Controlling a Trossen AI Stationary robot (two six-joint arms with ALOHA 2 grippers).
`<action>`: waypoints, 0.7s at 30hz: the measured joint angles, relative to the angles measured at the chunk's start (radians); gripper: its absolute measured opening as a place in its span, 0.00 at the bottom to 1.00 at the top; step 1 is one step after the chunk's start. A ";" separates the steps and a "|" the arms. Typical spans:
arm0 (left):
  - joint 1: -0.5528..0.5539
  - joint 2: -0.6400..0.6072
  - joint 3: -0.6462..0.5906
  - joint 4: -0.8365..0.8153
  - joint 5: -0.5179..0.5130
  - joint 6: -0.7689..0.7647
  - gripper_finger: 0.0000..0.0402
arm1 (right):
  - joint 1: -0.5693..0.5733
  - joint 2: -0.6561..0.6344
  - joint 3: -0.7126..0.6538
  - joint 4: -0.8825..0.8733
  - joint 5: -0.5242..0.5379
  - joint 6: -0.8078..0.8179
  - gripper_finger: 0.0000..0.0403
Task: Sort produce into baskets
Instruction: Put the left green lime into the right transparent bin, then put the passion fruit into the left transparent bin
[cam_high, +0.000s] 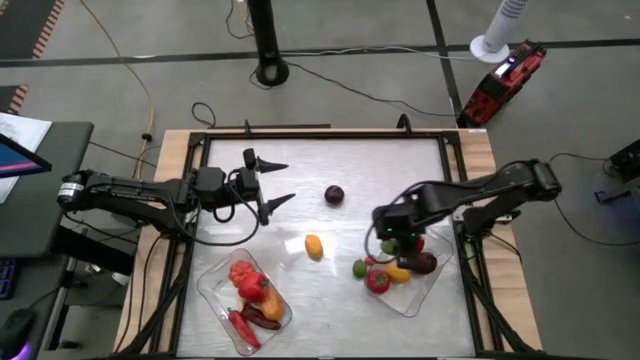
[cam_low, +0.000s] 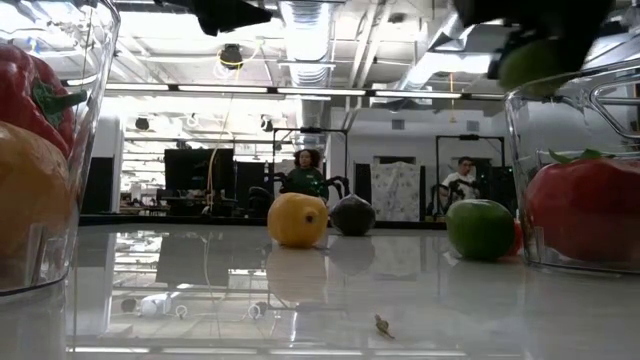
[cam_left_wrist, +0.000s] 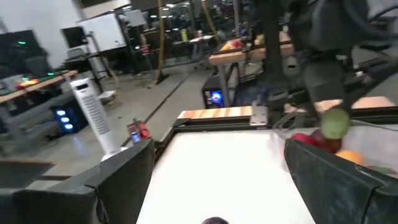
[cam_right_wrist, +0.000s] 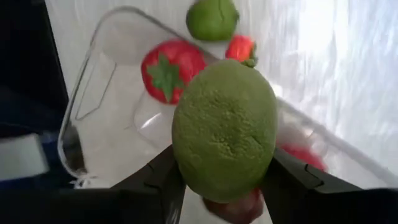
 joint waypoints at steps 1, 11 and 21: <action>0.000 0.000 0.000 0.000 -0.017 0.003 0.86 | 0.006 -0.023 -0.022 0.002 -0.001 0.032 0.50; 0.000 -0.004 0.000 0.001 -0.067 0.021 0.86 | 0.075 -0.202 -0.214 0.045 0.061 0.315 0.58; 0.000 -0.037 0.000 0.036 -0.036 0.030 0.86 | 0.054 -0.215 -0.185 0.099 0.079 0.295 0.66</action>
